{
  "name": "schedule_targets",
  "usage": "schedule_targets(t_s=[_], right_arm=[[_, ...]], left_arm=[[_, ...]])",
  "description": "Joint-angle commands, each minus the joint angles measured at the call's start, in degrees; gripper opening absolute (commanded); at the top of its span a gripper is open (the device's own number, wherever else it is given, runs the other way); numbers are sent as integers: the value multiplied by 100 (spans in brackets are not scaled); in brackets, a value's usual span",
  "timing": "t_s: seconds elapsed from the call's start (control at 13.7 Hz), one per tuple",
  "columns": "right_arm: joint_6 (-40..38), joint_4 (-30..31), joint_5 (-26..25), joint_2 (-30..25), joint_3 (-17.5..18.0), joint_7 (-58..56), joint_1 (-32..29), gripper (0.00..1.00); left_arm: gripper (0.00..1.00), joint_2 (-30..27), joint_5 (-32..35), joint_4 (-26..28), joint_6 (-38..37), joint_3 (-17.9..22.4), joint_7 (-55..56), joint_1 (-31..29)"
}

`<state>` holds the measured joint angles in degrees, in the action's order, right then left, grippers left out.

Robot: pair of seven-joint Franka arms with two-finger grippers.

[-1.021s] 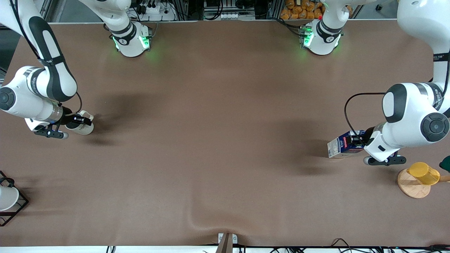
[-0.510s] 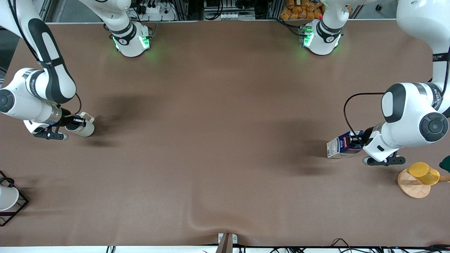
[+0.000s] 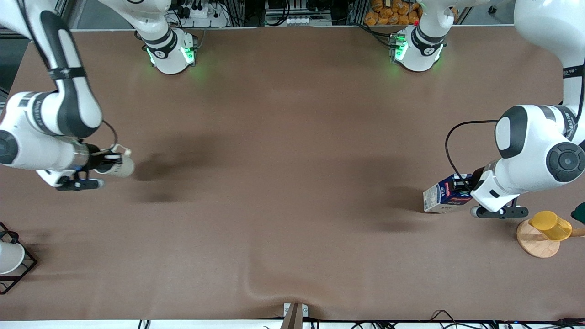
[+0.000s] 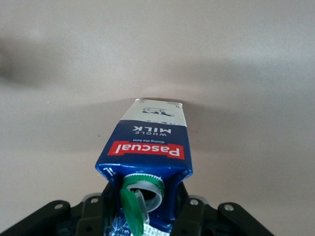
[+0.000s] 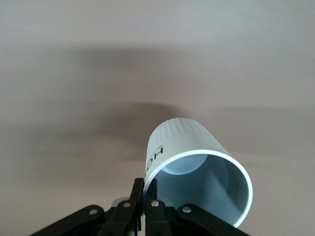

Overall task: Place milk next to cup
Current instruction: 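Carry the white mug with the right gripper to the table center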

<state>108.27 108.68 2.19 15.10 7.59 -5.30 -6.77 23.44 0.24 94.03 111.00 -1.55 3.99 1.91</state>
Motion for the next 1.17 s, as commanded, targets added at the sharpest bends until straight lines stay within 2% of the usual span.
schedule_targets(t_s=[0.0, 0.07, 0.15, 0.22, 0.36, 0.51, 0.66, 0.8, 1.09], right_arm=[[-105, -154, 526, 45, -21, 354, 779, 0], [-131, -189, 850, 28, -30, 824, 1061, 0], [-157, -354, 1044, 54, -21, 1786, 1298, 0], [-123, -556, 1029, 106, -12, 2822, 1762, 0], [52, -725, 933, 387, -38, 3543, 2651, 0], [797, -708, 1002, 580, -21, 4339, 3013, 0], [1543, -734, 897, 905, -108, 5725, 3924, 0], [2222, -1101, 574, 1423, -144, 6924, 4270, 0], [2216, -2314, 493, 2293, -152, 7771, 4569, 0]], left_arm=[[26, -85, 37, -86, -88, 14, -21, 11], [26, -85, 37, -95, -88, 15, -13, 11], [26, -111, 37, -104, -88, 15, -13, 11], [26, -137, 37, -148, -96, 6, 22, 11], [26, -216, 37, -174, -193, 14, 58, 3], [26, -278, 37, -227, -280, 15, 66, 3], [26, -287, 28, -253, -299, 6, 75, 11], [26, -305, 28, -253, -307, -12, 241, 20], [27, -296, 28, -253, -307, -152, 638, 82]])
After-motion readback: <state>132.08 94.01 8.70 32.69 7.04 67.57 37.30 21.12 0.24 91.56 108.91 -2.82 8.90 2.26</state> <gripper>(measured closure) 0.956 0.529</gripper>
